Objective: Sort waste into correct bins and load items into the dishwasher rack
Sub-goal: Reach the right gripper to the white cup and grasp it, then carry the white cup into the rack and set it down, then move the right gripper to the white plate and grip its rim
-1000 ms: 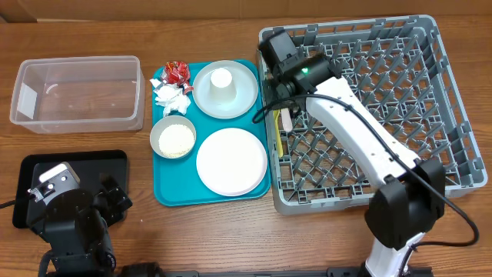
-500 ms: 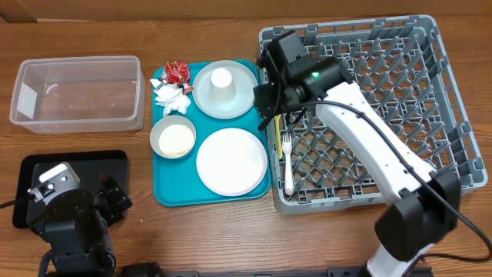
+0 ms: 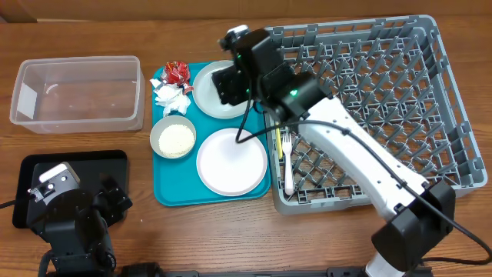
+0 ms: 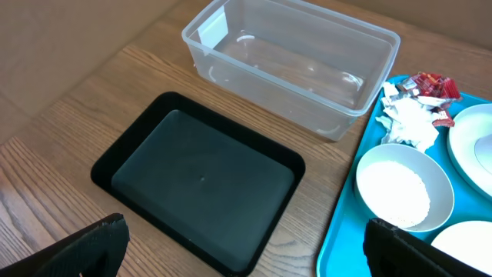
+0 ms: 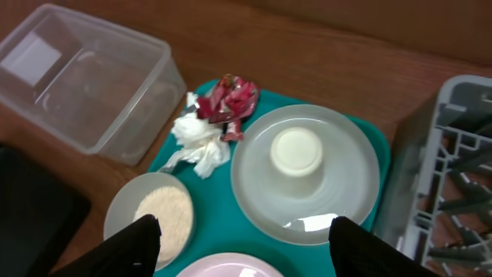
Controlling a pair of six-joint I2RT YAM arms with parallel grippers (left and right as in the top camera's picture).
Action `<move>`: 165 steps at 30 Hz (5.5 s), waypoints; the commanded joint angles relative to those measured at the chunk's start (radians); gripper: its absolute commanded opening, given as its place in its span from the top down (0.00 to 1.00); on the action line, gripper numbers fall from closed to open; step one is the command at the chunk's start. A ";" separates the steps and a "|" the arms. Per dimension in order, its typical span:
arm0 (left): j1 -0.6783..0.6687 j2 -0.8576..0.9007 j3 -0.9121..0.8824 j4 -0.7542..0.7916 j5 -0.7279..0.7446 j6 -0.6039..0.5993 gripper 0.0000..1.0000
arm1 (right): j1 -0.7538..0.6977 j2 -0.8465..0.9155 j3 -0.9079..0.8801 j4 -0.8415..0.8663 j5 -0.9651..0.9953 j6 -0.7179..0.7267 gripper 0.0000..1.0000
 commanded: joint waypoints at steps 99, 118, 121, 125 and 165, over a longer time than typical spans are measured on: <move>0.011 0.004 0.018 0.003 0.001 -0.014 0.00 | -0.734 -0.083 -0.026 -0.419 0.024 0.016 0.43; 0.011 0.004 0.018 0.003 0.001 -0.014 0.00 | -0.794 -0.021 -0.095 -0.429 0.087 0.008 0.44; 0.011 0.004 0.018 0.003 0.001 -0.014 0.00 | -0.793 -0.022 -0.094 -0.431 0.086 0.008 0.41; 0.011 0.004 0.018 0.003 0.001 -0.014 0.00 | -0.793 -0.022 -0.094 -0.452 0.075 0.008 0.23; 0.011 0.004 0.018 0.003 0.001 -0.014 0.00 | 0.231 0.178 -0.093 -0.316 -0.248 -0.022 0.46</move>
